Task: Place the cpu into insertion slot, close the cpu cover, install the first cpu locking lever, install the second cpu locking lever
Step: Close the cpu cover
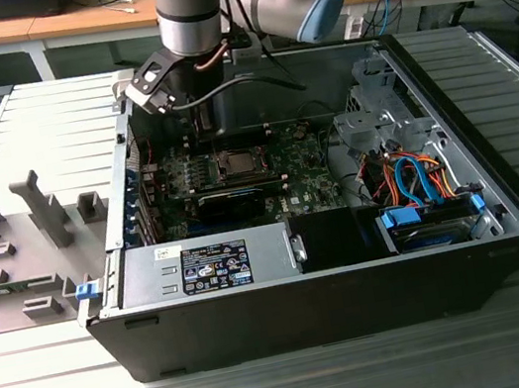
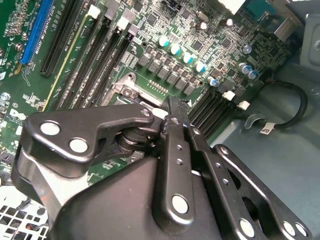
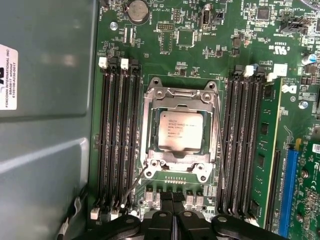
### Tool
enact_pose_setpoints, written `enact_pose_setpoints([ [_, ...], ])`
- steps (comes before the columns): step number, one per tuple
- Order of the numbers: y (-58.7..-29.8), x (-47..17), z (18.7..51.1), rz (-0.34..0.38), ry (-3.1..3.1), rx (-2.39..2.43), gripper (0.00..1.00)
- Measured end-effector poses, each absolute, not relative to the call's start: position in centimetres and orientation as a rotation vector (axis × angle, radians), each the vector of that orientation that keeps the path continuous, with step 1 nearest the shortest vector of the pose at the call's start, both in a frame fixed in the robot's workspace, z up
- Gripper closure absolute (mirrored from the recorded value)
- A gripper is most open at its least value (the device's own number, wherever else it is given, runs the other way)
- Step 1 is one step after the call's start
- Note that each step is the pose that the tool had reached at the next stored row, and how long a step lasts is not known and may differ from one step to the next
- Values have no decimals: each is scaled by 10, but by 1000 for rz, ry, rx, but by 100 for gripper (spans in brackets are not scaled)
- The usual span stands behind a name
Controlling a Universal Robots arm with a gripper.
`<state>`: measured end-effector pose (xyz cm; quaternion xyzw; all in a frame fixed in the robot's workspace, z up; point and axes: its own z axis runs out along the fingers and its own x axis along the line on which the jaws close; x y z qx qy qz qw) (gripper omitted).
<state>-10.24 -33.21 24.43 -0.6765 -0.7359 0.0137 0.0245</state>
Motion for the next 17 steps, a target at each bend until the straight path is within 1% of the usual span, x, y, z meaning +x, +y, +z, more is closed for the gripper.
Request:
enact_pose_setpoints([
  [17, -332, -109, 244, 42, -2276, -2093, 89],
])
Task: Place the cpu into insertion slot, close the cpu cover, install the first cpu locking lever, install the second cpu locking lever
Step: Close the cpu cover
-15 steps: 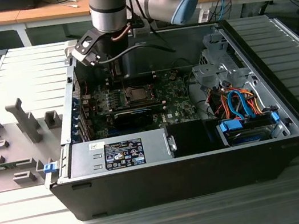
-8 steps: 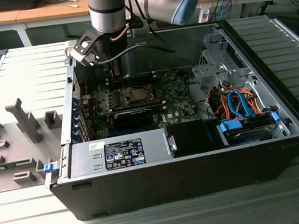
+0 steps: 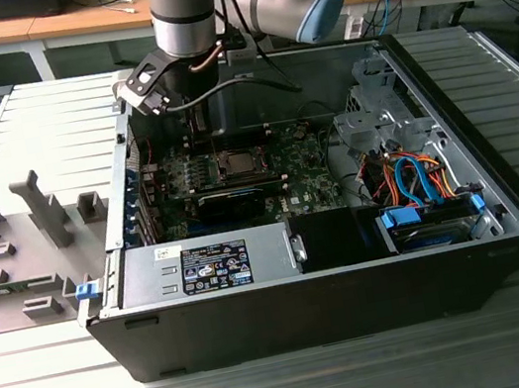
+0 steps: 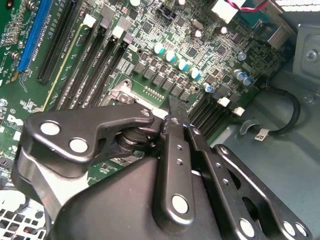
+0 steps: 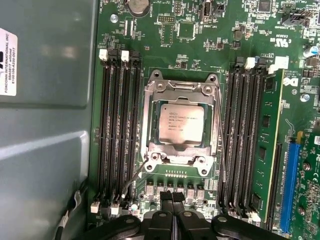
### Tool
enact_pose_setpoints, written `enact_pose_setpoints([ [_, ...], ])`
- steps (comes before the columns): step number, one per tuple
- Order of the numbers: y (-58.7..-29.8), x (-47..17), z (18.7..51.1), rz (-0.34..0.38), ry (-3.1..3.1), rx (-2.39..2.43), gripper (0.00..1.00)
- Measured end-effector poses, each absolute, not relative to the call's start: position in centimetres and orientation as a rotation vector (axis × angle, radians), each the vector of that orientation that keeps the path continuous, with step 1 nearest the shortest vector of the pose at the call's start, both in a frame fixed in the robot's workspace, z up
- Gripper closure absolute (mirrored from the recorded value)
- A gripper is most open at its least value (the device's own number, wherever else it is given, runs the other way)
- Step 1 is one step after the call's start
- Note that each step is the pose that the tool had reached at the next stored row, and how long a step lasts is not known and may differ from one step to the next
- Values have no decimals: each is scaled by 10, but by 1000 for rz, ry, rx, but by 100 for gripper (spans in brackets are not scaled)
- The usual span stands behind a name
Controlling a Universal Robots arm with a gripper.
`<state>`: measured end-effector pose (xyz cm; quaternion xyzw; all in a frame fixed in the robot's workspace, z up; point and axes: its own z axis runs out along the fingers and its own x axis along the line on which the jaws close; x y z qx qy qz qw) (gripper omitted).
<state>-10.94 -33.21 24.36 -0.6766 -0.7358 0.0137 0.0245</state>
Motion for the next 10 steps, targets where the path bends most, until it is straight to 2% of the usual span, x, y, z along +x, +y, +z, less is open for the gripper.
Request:
enact_pose_setpoints([
  [10, -332, -115, 243, 42, -2276, -2093, 89],
])
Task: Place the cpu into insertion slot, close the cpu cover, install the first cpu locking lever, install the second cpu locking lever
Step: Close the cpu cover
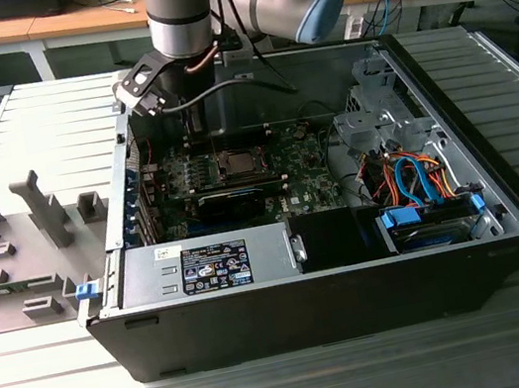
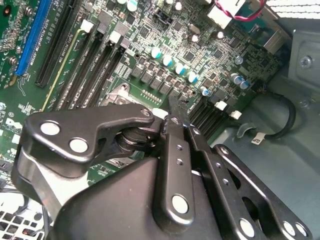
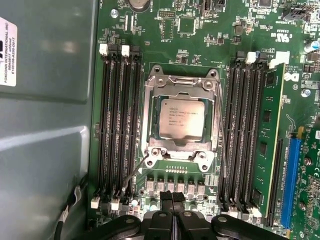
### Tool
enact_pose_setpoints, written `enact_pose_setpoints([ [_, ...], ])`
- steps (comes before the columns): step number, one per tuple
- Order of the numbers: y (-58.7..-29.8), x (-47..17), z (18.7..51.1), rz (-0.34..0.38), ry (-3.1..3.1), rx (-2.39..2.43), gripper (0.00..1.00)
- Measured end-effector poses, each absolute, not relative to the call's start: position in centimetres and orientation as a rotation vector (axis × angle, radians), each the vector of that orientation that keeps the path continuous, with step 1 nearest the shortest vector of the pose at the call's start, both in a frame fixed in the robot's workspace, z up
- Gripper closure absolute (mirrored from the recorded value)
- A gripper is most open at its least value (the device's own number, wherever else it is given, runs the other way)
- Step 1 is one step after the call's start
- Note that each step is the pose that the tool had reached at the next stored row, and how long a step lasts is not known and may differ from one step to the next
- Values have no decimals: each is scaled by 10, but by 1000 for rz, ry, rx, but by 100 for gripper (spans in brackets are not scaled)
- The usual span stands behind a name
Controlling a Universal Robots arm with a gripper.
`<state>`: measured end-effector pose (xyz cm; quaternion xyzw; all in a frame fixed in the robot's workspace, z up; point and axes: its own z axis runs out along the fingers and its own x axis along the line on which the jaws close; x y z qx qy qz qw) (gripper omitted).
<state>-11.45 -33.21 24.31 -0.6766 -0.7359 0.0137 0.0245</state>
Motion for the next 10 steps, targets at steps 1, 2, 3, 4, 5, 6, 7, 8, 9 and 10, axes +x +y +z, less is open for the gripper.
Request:
enact_pose_setpoints([
  [1, -332, -115, 243, 42, -2276, -2093, 89],
  [2, -332, -116, 243, 42, -2276, -2093, 89],
  [3, -332, -117, 243, 42, -2276, -2093, 89],
  [4, -332, -117, 242, 43, -2276, -2093, 89],
  [5, -332, -117, 241, 42, -2276, -2093, 89],
  [6, -332, -118, 241, 42, -2276, -2093, 89],
  [7, -332, -117, 240, 42, -2276, -2093, 89],
  [8, -332, -117, 240, 42, -2277, -2093, 89],
  [9, -332, -117, 240, 42, -2277, -2092, 89],
  [10, -332, -116, 240, 41, -2277, -2091, 89],
])
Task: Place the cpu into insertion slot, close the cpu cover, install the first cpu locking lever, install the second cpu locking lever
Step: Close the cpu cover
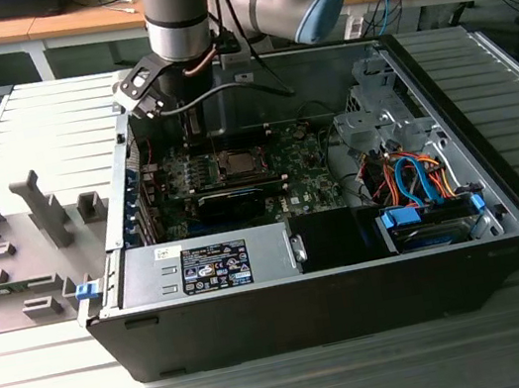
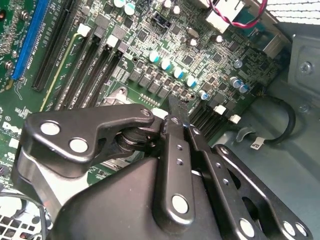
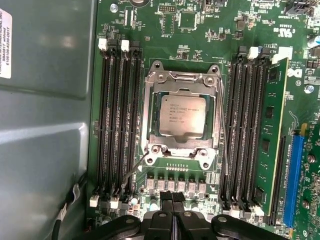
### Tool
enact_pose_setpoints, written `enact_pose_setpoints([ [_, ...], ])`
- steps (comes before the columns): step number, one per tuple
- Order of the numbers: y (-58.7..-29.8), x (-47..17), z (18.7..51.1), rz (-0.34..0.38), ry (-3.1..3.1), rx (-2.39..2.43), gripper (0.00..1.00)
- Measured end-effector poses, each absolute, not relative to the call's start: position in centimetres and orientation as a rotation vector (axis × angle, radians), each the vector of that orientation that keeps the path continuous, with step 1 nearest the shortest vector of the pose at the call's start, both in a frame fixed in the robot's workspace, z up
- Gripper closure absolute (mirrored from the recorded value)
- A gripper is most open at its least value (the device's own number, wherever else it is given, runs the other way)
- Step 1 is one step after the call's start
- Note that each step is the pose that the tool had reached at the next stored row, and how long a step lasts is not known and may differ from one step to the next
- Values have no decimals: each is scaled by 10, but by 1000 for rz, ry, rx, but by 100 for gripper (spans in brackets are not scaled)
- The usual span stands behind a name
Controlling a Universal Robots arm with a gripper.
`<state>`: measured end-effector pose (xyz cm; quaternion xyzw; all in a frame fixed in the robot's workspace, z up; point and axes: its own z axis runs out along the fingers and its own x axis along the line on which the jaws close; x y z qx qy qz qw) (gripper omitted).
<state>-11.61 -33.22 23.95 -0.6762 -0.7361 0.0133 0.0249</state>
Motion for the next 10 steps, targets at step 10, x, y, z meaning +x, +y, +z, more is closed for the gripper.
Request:
enact_pose_setpoints([
  [10, -340, -94, 244, 34, -2246, -2063, 89],
])
